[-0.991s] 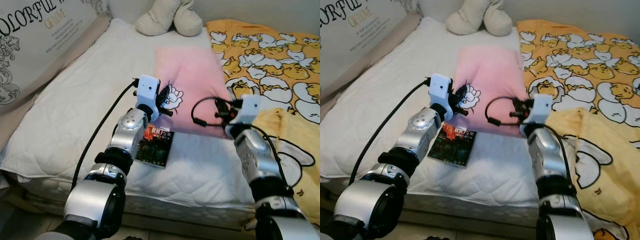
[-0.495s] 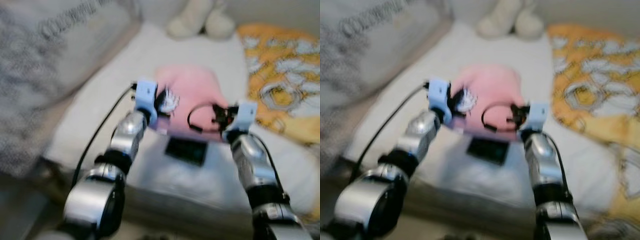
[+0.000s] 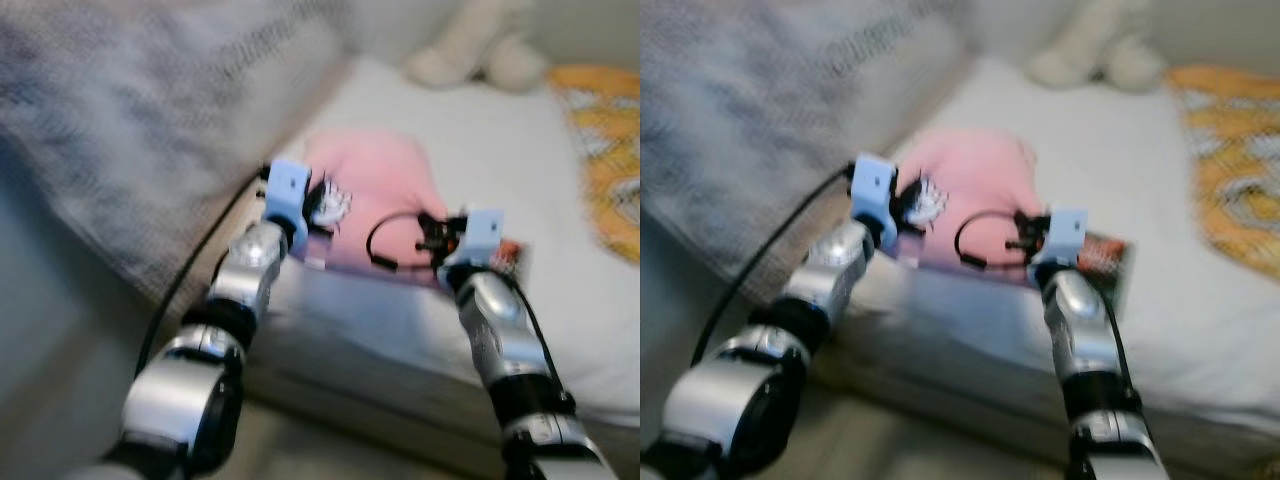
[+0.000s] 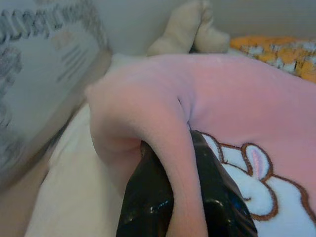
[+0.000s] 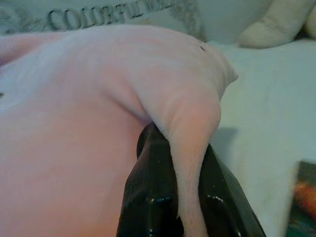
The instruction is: Clean up the room
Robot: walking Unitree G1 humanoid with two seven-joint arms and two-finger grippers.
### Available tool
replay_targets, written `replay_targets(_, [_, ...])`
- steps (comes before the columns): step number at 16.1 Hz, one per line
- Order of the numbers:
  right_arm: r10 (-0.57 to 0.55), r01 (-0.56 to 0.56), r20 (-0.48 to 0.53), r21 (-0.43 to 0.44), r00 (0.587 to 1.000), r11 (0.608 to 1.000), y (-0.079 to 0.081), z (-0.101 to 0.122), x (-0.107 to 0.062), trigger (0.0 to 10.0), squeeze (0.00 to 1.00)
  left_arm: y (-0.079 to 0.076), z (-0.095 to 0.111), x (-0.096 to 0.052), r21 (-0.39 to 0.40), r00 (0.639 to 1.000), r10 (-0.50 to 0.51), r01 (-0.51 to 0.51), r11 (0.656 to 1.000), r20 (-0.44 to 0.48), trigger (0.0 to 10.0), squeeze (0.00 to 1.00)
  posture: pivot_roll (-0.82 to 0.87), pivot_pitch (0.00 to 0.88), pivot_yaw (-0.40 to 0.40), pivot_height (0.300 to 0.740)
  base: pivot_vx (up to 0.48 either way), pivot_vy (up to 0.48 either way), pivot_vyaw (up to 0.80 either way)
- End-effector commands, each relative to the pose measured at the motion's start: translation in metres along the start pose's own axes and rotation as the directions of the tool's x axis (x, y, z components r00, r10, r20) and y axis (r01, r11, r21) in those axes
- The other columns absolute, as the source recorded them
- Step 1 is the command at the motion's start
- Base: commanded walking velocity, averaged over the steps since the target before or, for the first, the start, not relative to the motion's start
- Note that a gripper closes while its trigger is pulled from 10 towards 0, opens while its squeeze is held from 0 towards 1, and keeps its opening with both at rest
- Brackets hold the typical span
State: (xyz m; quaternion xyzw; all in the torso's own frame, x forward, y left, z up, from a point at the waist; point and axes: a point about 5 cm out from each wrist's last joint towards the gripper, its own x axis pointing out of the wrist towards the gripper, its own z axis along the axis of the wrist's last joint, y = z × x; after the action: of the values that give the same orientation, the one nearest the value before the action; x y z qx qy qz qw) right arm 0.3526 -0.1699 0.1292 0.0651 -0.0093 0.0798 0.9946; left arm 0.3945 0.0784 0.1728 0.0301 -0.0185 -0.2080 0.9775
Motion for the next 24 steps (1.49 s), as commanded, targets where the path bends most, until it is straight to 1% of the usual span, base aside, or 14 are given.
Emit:
replay_targets(1, [-0.061, 0.061, 0.014, -0.009, 0.998, 0.998, -0.0131, 0.0036, -0.0042, 10.0, 0.0, 0.009, 0.0106, 0.0014, 0.003, 0.999, 0.037, -0.037, 0.999, 0.03, 10.0, 0.0, 0.04, 0.0, 0.027, 0.74, 0.0, 0.0, 0.0])
replay_targets(3, [-0.063, 0.063, 0.013, -0.001, 0.998, 0.998, -0.0114, 0.0017, -0.0062, 10.0, 0.0, 0.0082, 0.011, 0.0003, -0.009, 0.997, 0.047, -0.047, 0.999, 0.061, 10.0, 0.0, 0.03, 0.0, 0.028, 0.74, 0.0, 0.0, 0.0])
replay_targets(5, [-0.056, 0.056, 0.008, -0.007, 0.998, 0.998, -0.0077, -0.0012, -0.0087, 10.0, 0.0, 0.0055, 0.0084, 0.0004, 0.02, 0.998, 0.043, -0.044, 0.999, 0.051, 10.0, 0.0, 0.03, 0.0, 0.028, 0.74, 0.48, 0.0, 0.0])
replay_targets(8, [-0.056, 0.056, 0.008, -0.01, 0.998, 0.998, -0.0073, -0.0022, -0.0098, 10.0, 0.0, 0.0064, 0.0087, 0.0007, 0.029, 0.998, 0.041, -0.043, 0.999, 0.049, 10.0, 0.0, 0.03, 0.0, 0.029, 0.74, 0.48, 0.0, 0.0])
replay_targets(15, [-0.052, 0.052, 0.003, -0.015, 0.999, 0.999, -0.0047, -0.0027, -0.0104, 10.0, 0.0, 0.0079, 0.0048, -0.0006, 0.024, 0.998, 0.048, -0.049, 0.999, 0.037, 10.0, 0.0, 0.02, 0.0, 0.024, 0.74, 0.48, 0.0, 0.0])
replay_targets(20, [-0.049, 0.049, -0.005, -0.016, 0.999, 0.999, -0.0035, -0.0042, -0.0115, 10.0, 0.0, 0.014, 0.0064, -0.0009, 0.026, 0.997, 0.063, -0.064, 0.998, 0.034, 10.0, 0.0, 0.02, 0.0, 0.023, 0.74, 0.471, 0.0, 0.0])
replay_targets(24, [-0.05, 0.049, -0.007, -0.017, 0.999, 0.999, -0.0043, -0.0044, -0.013, 10.0, 0.0, 0.0138, 0.0075, 0.0001, 0.03, 0.997, 0.065, -0.066, 0.997, 0.033, 10.0, 0.0, 0.01, 0.0, 0.025, 0.74, 0.448, 0.0, 0.0])
